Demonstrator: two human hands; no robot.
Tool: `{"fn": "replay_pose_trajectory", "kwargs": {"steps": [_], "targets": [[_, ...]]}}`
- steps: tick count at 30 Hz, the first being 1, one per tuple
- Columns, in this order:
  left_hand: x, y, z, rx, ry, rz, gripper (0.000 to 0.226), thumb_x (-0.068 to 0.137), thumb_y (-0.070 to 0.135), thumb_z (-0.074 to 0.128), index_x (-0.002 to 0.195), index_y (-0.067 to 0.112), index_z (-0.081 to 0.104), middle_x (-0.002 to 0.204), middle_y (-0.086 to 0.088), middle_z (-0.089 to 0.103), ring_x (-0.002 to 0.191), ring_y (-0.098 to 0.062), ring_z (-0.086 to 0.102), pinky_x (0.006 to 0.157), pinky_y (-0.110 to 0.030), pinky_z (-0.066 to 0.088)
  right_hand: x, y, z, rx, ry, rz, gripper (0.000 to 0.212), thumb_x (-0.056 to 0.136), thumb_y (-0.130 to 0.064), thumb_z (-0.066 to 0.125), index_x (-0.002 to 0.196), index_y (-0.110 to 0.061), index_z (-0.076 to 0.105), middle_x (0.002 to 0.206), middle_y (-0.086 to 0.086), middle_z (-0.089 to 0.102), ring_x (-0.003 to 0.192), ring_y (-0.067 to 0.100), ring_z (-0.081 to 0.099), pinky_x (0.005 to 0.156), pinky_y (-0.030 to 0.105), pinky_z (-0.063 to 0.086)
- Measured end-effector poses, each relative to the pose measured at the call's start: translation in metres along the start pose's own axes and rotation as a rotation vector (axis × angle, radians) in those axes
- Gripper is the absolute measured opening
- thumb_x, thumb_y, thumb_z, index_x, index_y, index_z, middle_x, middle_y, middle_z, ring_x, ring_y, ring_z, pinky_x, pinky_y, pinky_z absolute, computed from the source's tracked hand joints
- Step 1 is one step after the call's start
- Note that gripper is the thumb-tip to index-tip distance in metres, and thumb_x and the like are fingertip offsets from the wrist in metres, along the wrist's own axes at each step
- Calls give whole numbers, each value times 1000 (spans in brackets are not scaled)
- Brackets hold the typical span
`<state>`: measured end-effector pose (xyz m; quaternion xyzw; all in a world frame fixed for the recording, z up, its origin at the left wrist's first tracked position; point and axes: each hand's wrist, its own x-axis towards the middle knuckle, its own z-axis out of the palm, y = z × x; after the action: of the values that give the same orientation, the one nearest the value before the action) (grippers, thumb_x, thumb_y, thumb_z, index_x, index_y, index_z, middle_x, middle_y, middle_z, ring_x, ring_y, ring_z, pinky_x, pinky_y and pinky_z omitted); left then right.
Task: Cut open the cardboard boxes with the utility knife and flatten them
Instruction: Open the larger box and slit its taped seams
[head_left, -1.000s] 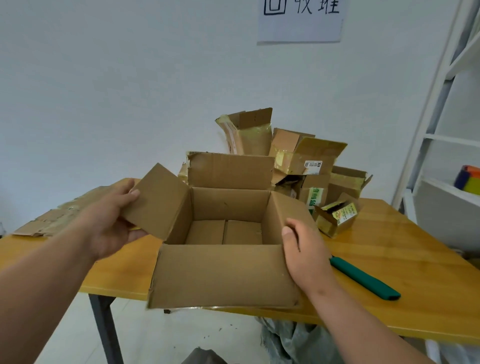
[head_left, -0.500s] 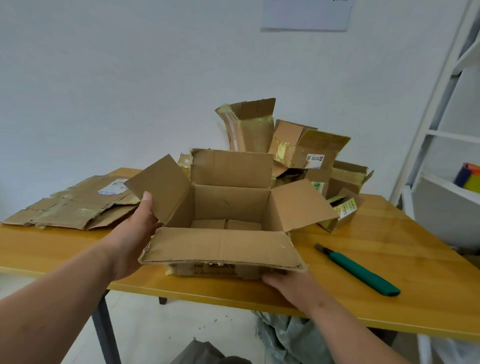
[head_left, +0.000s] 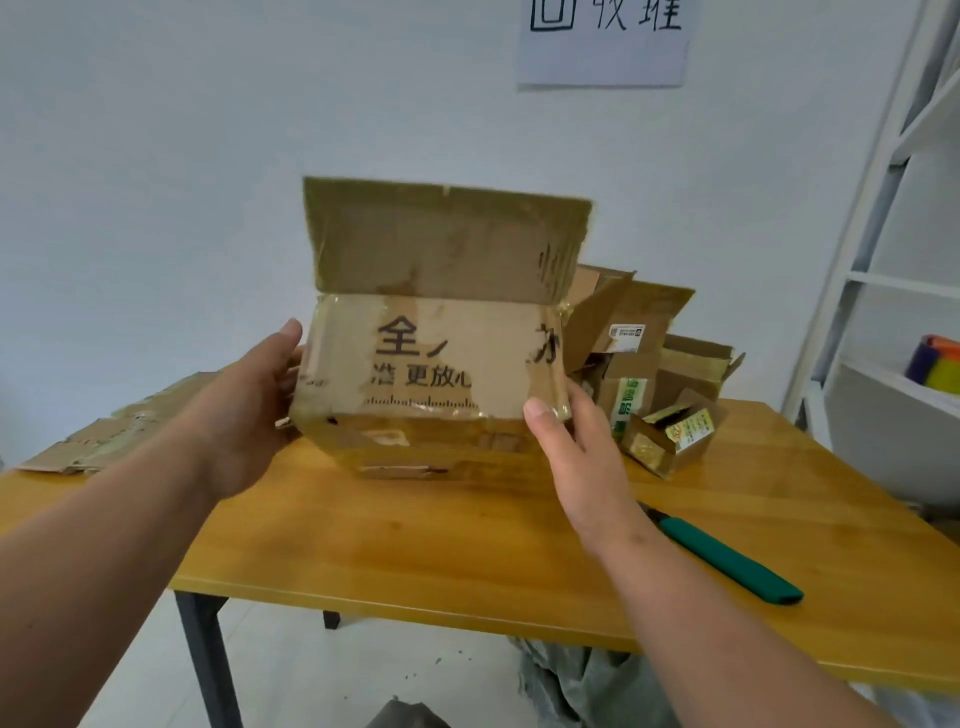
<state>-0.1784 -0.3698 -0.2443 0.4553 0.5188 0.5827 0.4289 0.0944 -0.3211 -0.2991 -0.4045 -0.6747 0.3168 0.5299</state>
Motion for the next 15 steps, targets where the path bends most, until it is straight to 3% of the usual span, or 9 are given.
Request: {"fn": "replay_pose_trajectory", "kwargs": {"steps": [2, 4, 8, 11, 13, 15], "targets": [[-2, 10, 1, -16, 5, 40, 55, 93, 56, 47, 124, 14, 64, 111, -9, 67, 114, -29, 56, 108, -48, 36, 5, -8, -3, 1, 16, -26, 78, 74, -75, 49, 144, -39, 45, 135, -13, 52, 126, 4, 47, 107, 36, 41], [-4, 20, 7, 9, -22, 68, 37, 93, 50, 50, 108, 21, 69, 98, 1, 69, 106, -21, 59, 100, -42, 41, 9, -11, -7, -19, 43, -36, 78, 73, -77, 49, 140, -37, 48, 132, -12, 54, 121, 3, 50, 105, 36, 44], [1, 23, 18, 90, -7, 80, 37, 89, 42, 59, 118, 19, 64, 108, -1, 72, 107, -22, 62, 94, -40, 47, 19, -14, -13, -158, 129, -61, 87, 74, -88, 38, 135, -28, 53, 119, -7, 58, 102, 4, 56, 90, 31, 51], [9, 13, 22, 106, 38, 50, 39, 87, 49, 63, 116, 23, 64, 108, -1, 72, 106, -24, 64, 91, -42, 50, 23, -15, -16, -272, 155, -83, 87, 80, -85, 34, 131, -19, 56, 111, -2, 58, 93, 2, 53, 72, 17, 40], [12, 2, 19, 112, 70, 32, 37, 87, 51, 63, 115, 26, 65, 105, 0, 73, 102, -23, 66, 82, -38, 51, 17, -13, -14, -319, 113, -87, 84, 80, -82, 36, 137, -22, 52, 118, -6, 55, 97, -2, 50, 74, 13, 37], [13, -8, 12, 98, 105, 33, 34, 86, 48, 64, 112, 25, 66, 103, -1, 74, 99, -24, 67, 77, -35, 50, 6, -7, -6, -323, 50, -93, 83, 80, -80, 39, 143, -27, 45, 124, -11, 49, 104, 0, 47, 86, 20, 43]]}}
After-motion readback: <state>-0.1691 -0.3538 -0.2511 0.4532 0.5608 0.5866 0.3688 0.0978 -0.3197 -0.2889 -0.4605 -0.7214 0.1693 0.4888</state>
